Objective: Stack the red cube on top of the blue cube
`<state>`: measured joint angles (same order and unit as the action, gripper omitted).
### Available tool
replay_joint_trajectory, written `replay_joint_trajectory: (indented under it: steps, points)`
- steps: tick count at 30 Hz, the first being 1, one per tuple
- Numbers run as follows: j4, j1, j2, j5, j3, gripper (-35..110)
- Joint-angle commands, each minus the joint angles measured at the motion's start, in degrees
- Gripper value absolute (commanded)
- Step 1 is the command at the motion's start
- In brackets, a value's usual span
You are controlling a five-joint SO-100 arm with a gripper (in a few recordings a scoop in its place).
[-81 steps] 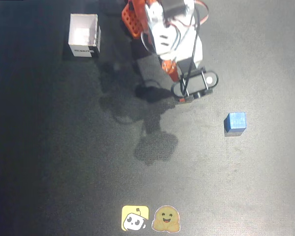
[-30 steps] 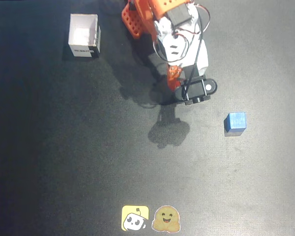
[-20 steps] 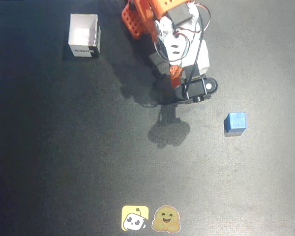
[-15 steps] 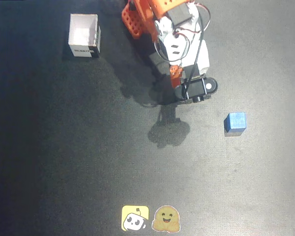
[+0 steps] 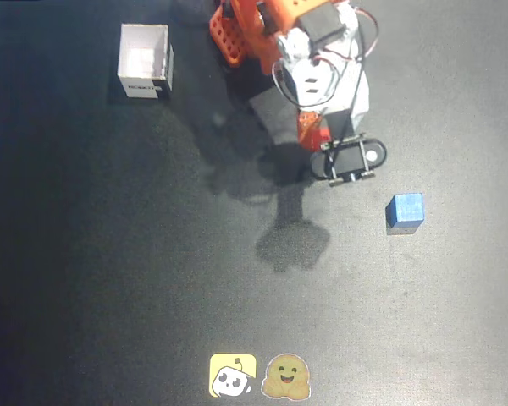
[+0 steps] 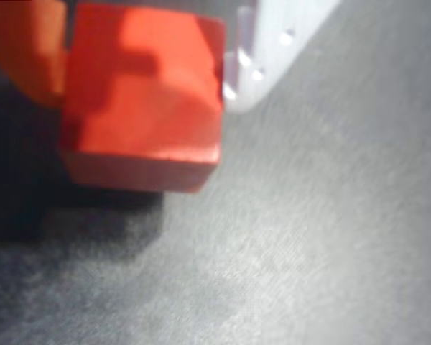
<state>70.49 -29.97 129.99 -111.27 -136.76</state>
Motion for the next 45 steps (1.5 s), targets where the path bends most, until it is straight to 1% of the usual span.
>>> replay_joint_trajectory:
  steps: [1, 6, 12, 21, 24, 28, 36, 45]
  points:
    - [5.7, 0.2, -2.6, 0.5, 10.2, 0]
    - [8.6, -0.9, -5.5, 0.2, 15.6, 0]
    - [6.2, -5.5, -7.1, -4.9, 16.3, 0]
    - [1.9, -9.6, -14.1, -5.6, 20.0, 0]
    - [1.6, -11.3, -16.1, -7.0, 22.0, 0]
    - [0.2, -15.1, -17.7, -11.3, 22.9, 0]
    - [0.1, -19.5, -24.1, -14.4, 28.7, 0]
    - [-1.0, -19.4, -26.1, -14.2, 30.8, 0]
